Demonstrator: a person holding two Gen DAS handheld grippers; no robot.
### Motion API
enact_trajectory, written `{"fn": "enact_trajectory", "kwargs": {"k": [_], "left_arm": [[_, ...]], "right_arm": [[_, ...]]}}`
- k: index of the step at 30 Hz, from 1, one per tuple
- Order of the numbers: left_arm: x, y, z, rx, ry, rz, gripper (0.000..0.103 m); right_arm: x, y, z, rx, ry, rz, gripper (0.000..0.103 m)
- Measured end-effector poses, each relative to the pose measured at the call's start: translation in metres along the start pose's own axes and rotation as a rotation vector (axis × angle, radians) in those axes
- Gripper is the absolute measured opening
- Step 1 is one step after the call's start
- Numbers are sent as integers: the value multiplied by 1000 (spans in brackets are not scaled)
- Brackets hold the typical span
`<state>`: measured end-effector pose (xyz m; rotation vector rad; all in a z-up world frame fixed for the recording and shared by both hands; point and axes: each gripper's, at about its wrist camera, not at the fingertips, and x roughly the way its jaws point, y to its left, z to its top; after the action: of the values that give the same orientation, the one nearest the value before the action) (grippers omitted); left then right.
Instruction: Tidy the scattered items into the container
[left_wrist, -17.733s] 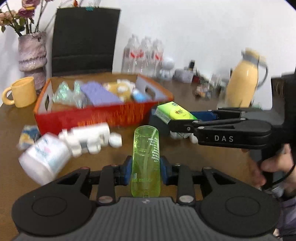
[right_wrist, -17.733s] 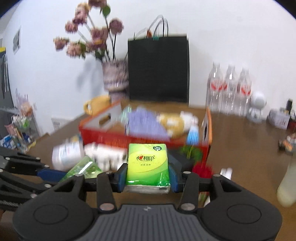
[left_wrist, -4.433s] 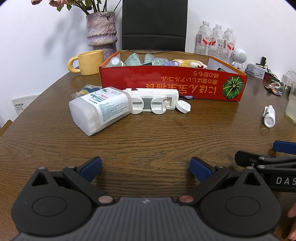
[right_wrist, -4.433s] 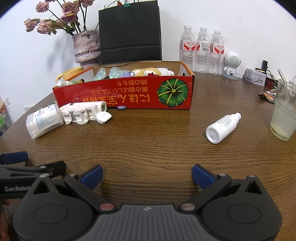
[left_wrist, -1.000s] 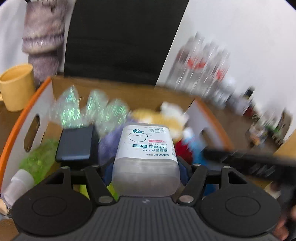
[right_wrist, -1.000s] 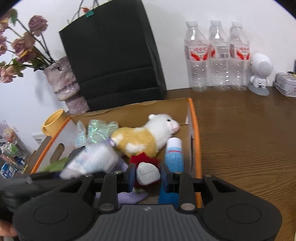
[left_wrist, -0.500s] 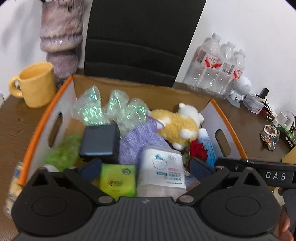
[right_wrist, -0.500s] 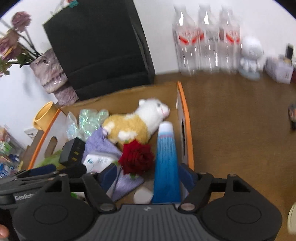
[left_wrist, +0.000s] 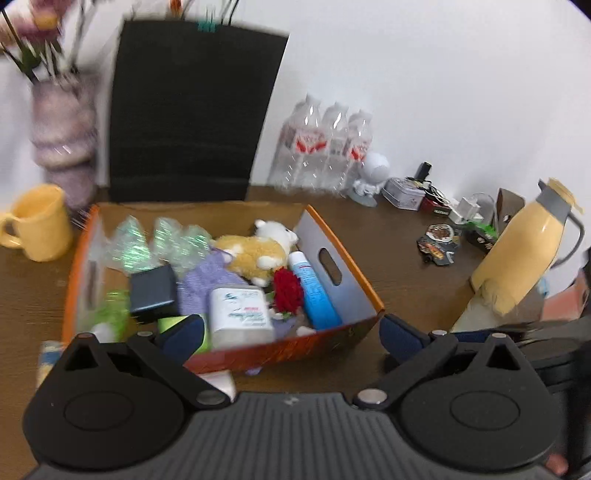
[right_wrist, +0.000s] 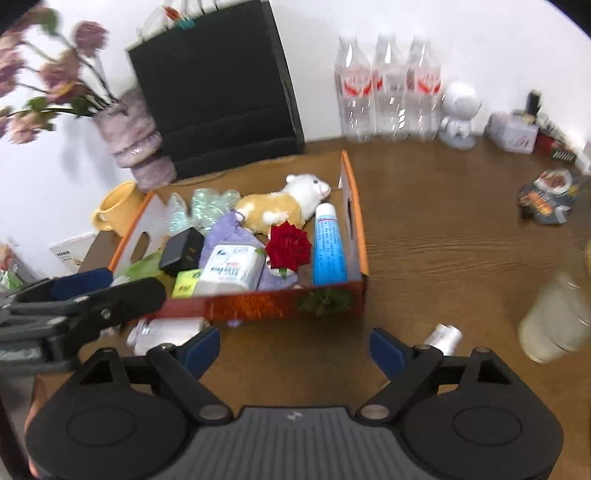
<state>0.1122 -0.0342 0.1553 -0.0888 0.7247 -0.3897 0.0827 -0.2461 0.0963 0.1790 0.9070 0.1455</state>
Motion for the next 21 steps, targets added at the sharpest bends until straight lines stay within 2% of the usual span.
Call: {"fn": "enact_trajectory", "kwargs": {"k": [3, 7, 10, 12, 16, 19, 21], "left_arm": [[-17, -6, -27, 9, -21, 58, 103], [-40, -15, -63, 21, -49, 136, 103], [-44, -12, -111, -20, -111, 168, 103], [-39, -10, -133, -5, -118, 170, 103], [-29, 1, -155, -57, -122, 202, 103], [-26, 15, -164, -137, -136, 187, 103], [-28, 23, -167, -174, -134, 191, 103]], "right_arm": [[-17, 2, -31, -40, -29, -36, 100], [-16, 6, -82, -96, -43, -137, 100], [-5, 15, -118, -175, -76, -117, 100], [7, 21, -135, -239, -88, -120, 100], [18, 30, -150, -285, -159, -169, 100], [19, 27, -154, -269, -216, -126, 102], [22, 22, -154, -239, -222, -77, 103]]}}
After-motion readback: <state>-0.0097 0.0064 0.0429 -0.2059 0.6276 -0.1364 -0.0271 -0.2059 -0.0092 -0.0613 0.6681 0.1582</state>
